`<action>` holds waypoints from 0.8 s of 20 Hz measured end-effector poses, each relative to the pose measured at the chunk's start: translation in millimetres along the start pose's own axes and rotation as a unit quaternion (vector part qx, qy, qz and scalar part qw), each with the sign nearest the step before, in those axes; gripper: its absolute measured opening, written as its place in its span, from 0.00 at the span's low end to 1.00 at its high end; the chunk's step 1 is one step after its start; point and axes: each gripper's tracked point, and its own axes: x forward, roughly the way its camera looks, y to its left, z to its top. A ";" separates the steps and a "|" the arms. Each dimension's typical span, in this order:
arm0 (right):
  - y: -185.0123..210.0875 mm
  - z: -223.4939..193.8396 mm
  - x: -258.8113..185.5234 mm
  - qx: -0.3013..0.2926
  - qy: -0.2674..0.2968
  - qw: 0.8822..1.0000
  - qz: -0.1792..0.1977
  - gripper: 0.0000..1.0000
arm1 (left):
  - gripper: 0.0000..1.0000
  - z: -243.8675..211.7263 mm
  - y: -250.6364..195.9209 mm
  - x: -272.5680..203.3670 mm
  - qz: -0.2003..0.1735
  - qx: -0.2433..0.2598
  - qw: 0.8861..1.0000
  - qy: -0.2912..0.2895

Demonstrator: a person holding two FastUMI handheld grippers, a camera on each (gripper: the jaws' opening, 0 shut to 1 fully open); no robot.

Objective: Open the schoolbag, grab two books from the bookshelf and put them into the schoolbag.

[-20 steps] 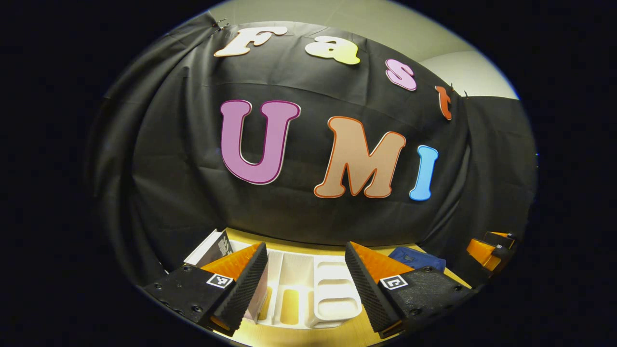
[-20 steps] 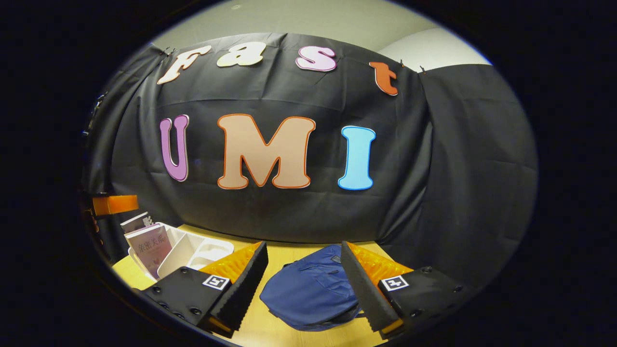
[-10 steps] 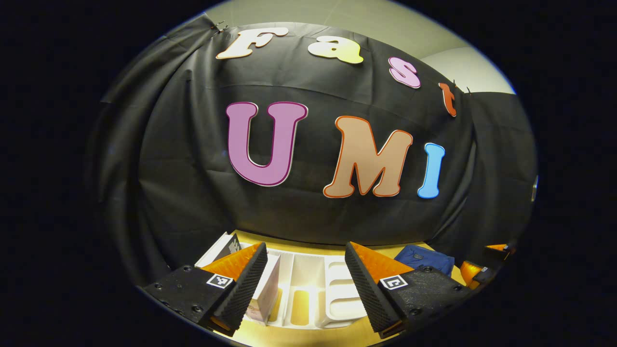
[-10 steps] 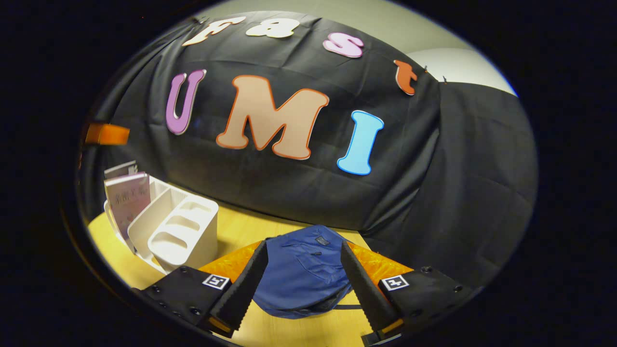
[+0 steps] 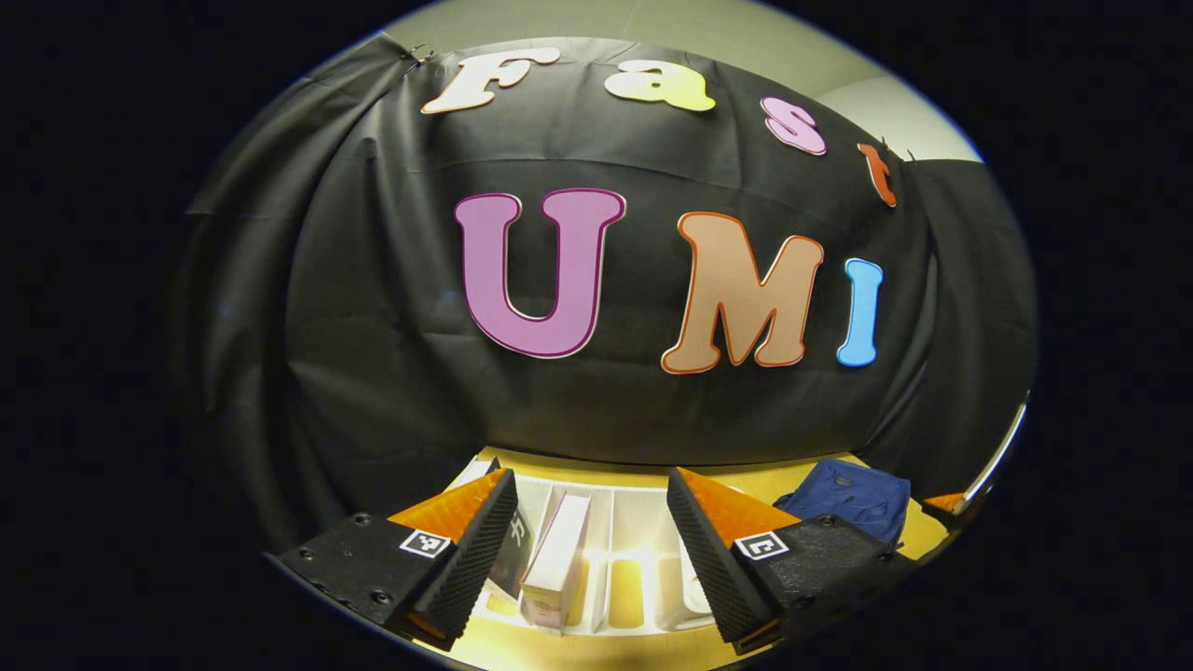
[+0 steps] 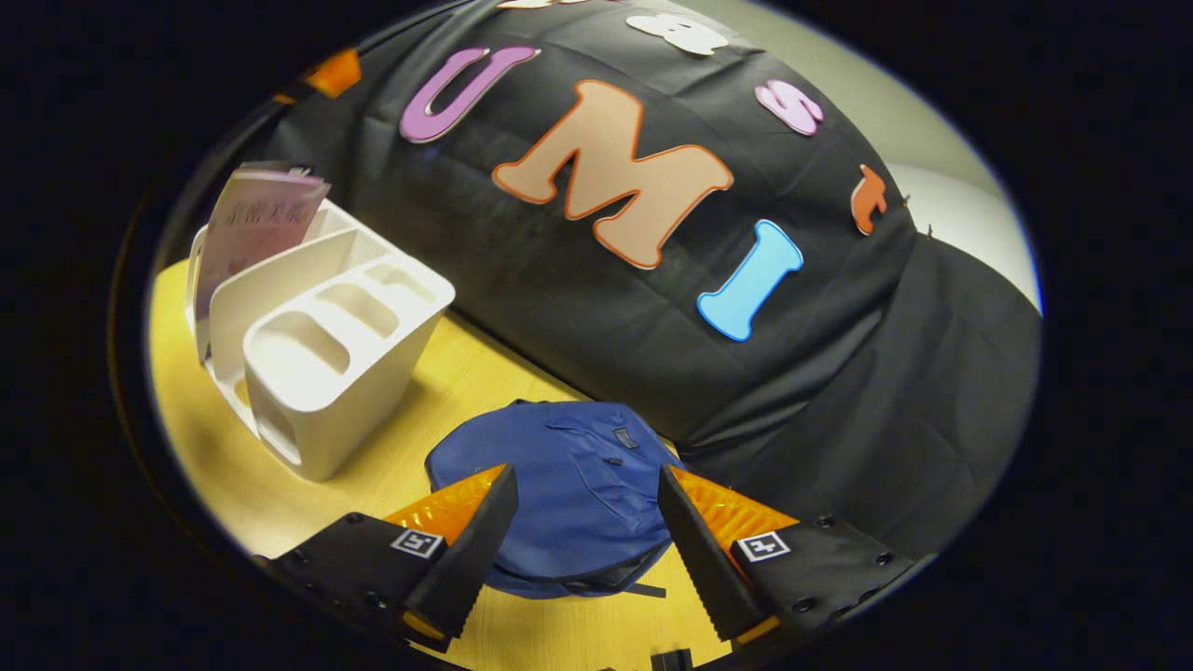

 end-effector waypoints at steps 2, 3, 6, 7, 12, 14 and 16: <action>17.1 -9.7 3.0 -0.030 0.004 1.000 -0.004 0.98 | 0.95 -1.9 7.2 1.3 0.002 0.007 1.000 0.003; 26.0 -15.6 5.3 -0.042 0.009 0.999 -0.002 0.98 | 0.95 -1.9 9.5 2.7 0.001 0.011 1.000 0.004; 53.2 -30.0 10.5 -0.083 0.019 0.996 0.004 0.98 | 0.92 -1.9 18.4 5.5 0.000 0.016 1.000 0.002; 60.3 -35.8 13.0 -0.098 0.021 0.995 0.002 0.98 | 0.94 -3.8 21.0 8.4 -0.001 0.014 1.000 0.004; 88.4 -66.8 31.8 -0.131 0.055 0.990 0.008 0.99 | 0.95 -13.1 38.3 16.6 0.008 0.008 1.000 0.016; 93.9 -77.1 39.3 -0.145 0.065 0.987 0.005 0.99 | 0.95 -17.3 45.1 18.3 0.011 0.008 1.000 0.022; 94.6 -82.5 47.6 -0.156 0.072 0.985 0.000 0.99 | 0.95 -18.2 51.5 21.0 0.014 0.010 1.000 0.025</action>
